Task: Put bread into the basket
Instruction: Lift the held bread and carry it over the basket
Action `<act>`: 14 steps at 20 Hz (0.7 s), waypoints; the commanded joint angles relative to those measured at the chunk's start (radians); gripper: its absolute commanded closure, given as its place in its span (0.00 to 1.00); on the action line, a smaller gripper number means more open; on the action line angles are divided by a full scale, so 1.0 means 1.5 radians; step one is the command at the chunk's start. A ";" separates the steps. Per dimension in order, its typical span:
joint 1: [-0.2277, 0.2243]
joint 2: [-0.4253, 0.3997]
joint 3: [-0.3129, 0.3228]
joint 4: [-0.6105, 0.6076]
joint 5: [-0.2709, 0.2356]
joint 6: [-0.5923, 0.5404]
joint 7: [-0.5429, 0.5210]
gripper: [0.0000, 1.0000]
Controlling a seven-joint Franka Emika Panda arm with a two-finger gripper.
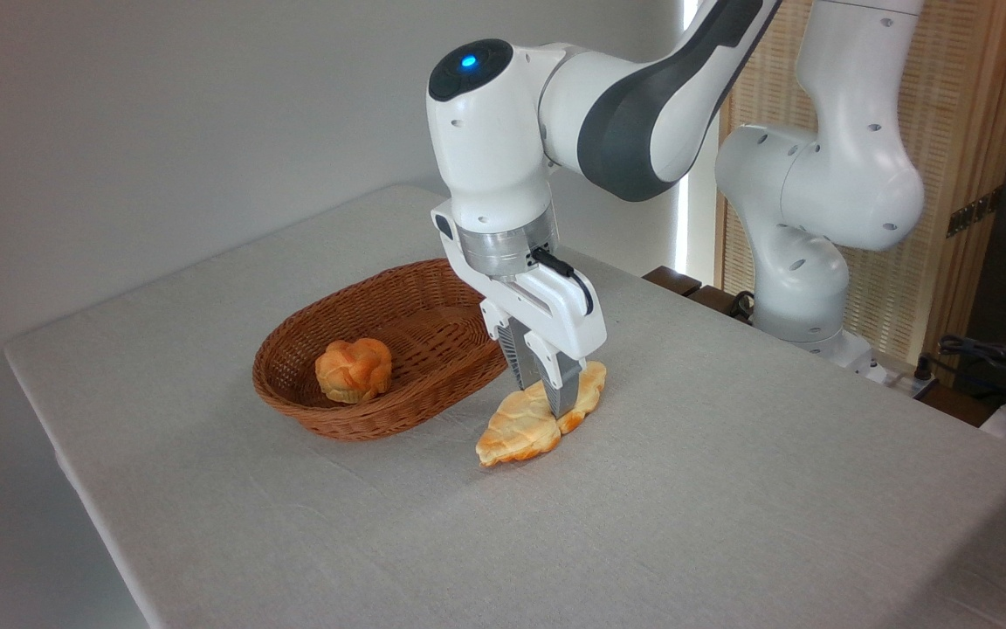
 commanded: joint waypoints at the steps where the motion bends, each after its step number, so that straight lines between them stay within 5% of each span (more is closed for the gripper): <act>1: -0.002 -0.002 0.000 0.006 -0.004 -0.007 0.014 0.71; 14: 0.013 0.011 0.001 0.311 -0.021 -0.265 0.003 0.67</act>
